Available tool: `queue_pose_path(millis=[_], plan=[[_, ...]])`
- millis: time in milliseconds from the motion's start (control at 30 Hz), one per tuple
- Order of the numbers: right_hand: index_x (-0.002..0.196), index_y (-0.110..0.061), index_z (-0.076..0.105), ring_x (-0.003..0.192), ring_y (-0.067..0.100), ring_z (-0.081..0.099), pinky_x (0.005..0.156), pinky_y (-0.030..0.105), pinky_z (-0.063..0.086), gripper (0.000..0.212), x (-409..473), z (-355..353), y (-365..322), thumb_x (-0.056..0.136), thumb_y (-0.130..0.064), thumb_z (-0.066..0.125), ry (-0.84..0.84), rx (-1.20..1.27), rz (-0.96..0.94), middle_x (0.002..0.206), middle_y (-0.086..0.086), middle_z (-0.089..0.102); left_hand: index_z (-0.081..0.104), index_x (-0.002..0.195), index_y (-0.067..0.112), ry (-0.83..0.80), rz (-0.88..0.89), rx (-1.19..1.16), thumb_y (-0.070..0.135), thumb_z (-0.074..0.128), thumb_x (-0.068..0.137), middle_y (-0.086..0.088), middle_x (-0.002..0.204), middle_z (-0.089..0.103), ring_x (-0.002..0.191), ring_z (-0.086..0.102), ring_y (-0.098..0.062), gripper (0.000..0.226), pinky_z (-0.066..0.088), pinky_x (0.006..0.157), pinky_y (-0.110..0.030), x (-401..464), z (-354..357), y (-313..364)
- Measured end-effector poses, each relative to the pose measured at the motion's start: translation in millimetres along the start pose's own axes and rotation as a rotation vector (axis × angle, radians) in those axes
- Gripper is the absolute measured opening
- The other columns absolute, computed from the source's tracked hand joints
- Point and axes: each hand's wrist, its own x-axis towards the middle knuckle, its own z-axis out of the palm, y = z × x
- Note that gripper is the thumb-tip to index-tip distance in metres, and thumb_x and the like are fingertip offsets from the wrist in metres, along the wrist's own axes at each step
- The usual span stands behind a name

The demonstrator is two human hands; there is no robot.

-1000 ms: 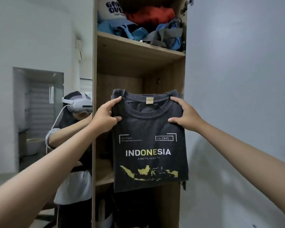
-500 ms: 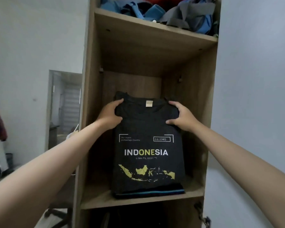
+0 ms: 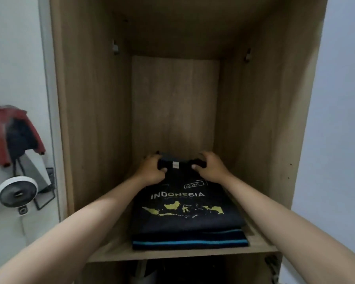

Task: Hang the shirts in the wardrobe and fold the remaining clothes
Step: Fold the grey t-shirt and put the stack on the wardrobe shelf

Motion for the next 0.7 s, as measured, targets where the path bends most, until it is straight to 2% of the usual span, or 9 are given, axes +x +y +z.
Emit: queue_pose_path(millis=[67,133,233,300,500,600,700], plan=[[0.140,-0.014,0.041,0.132,0.025,0.041,0.109,0.038,0.036,0.061,-9,18,-2,0.088,-0.039,0.062,-0.072,0.013,-0.036,0.142,0.006,0.045,0.032,0.144,0.019,-0.066,-0.022,0.035,0.032,0.054,0.092,-0.006,0.151,0.030,0.136,0.034,-0.025,0.058,0.034,0.109,-0.034,-12,17,1],[0.144,-0.018,0.036,0.136,0.025,0.036,0.112,0.046,0.029,0.064,-19,33,-2,0.090,-0.047,0.056,-0.158,-0.031,-0.044,0.148,0.004,0.039,0.030,0.146,0.020,-0.144,-0.031,0.099,0.037,0.050,0.094,-0.006,0.154,0.025,0.139,0.029,-0.026,0.059,0.029,0.112,-0.035,-28,32,0],[0.149,-0.023,0.025,0.146,0.023,0.012,0.117,0.055,0.004,0.068,-39,43,1,0.093,-0.056,0.043,-0.282,-0.279,0.006,0.159,0.003,0.016,0.025,0.147,0.022,-0.239,-0.002,0.222,0.046,0.039,0.096,-0.008,0.159,0.007,0.145,0.010,-0.028,0.058,0.013,0.119,-0.040,-56,41,-4],[0.150,-0.026,0.021,0.148,0.021,0.002,0.116,0.054,-0.002,0.065,-52,41,-1,0.095,-0.056,0.036,-0.327,-0.335,0.045,0.161,0.002,0.006,0.023,0.148,0.026,-0.296,-0.007,0.233,0.051,0.031,0.097,-0.007,0.159,0.003,0.146,0.007,-0.028,0.058,0.009,0.118,-0.042,-72,39,-7],[0.150,-0.030,0.021,0.148,0.020,0.005,0.118,0.053,0.004,0.060,-100,29,-5,0.097,-0.058,0.024,-0.356,-0.341,0.109,0.160,-0.002,0.006,0.005,0.150,0.031,-0.383,0.081,0.338,0.056,0.018,0.096,-0.005,0.159,-0.004,0.147,-0.002,-0.024,0.061,0.001,0.117,-0.040,-123,26,-18],[0.149,-0.033,0.023,0.146,0.019,0.013,0.116,0.054,0.016,0.057,-134,22,0,0.097,-0.058,0.019,-0.298,-0.382,0.078,0.159,-0.004,0.014,0.001,0.151,0.027,-0.387,0.134,0.342,0.053,0.019,0.098,-0.003,0.159,-0.007,0.147,-0.004,-0.023,0.062,0.003,0.117,-0.038,-150,17,-30],[0.149,-0.036,0.020,0.147,0.019,0.012,0.116,0.053,0.019,0.054,-173,15,1,0.098,-0.055,0.017,-0.226,-0.373,0.080,0.159,-0.005,0.015,0.001,0.151,0.021,-0.369,0.169,0.320,0.044,0.021,0.100,-0.002,0.159,-0.007,0.147,-0.005,-0.021,0.059,0.004,0.117,-0.035,-173,8,-43]])
